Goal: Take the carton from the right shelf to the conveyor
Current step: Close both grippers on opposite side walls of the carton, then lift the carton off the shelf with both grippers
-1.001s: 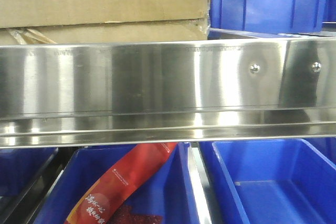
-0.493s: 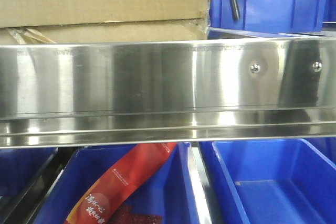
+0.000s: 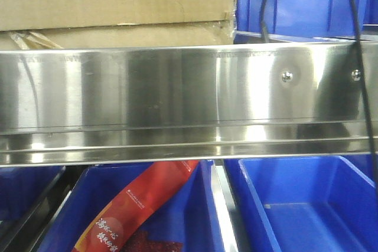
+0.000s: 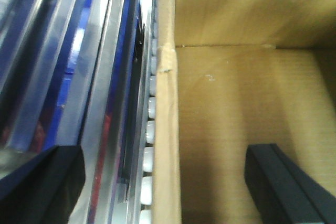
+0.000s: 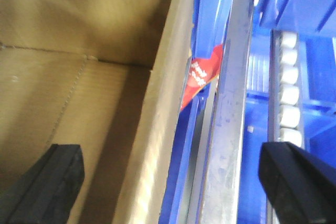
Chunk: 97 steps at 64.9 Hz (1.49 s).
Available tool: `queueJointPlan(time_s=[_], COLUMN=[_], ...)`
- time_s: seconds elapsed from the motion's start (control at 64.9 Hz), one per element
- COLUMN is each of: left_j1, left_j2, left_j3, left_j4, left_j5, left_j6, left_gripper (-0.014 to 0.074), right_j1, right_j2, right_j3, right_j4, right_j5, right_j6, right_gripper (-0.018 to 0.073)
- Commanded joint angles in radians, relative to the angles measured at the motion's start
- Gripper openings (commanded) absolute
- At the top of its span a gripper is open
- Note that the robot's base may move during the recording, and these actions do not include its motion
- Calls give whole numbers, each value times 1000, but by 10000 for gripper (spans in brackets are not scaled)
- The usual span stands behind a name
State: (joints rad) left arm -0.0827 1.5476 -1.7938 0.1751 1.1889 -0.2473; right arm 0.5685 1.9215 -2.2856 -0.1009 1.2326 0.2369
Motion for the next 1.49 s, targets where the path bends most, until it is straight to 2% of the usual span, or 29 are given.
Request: queueJointPlan(time_s=[0.0,0.293,0.37,0.447,0.508,0.601,0.647,0.693,0.77,0.955,1.109,1.279,1.479], left_j1=[1,1,1,1,1,1,1,1,1,1,-6,-39,-117], left_j2=[17,57,60,60,60,60,60,60,60,54,19,-38,-147], left_j3=[-6,-6,-6,-6,-6,-6,-6,-6,-6,-30,-109,-179,-162], left_j4=[-11,-17,-19,-21,-22,-22,-22,-24,-24,-48,-64,-64,-64], left_j5=[-22,-37,-37,-37,-37,-37,-37,-37,-40,-35,-1,32,32], left_j6=[6,6,6,6,6,6,6,6,6,6,6,6,6], left_gripper=[519,519,518,493,417,196,70,-53,21,1,1,1,1], right_j1=[-3,-3,-3,-3,-3,-3,-3,-3,-3,-3,-3,3,40], right_j2=[6,39,45,52,53,53,52,52,52,35,-20,-113,-216], right_j3=[-8,-8,-8,-8,-8,-8,-8,-8,-8,-8,-8,-8,6], right_j4=[-2,40,44,45,45,45,45,45,45,45,45,45,40], right_j5=[-20,-37,-37,-33,-26,-22,-20,-20,-17,-12,-12,-12,-12], right_j6=[2,2,2,2,2,2,2,2,2,2,2,2,2], right_gripper=[559,557,510,382,244,-6,-99,-66,-61,-67,-67,-67,-67])
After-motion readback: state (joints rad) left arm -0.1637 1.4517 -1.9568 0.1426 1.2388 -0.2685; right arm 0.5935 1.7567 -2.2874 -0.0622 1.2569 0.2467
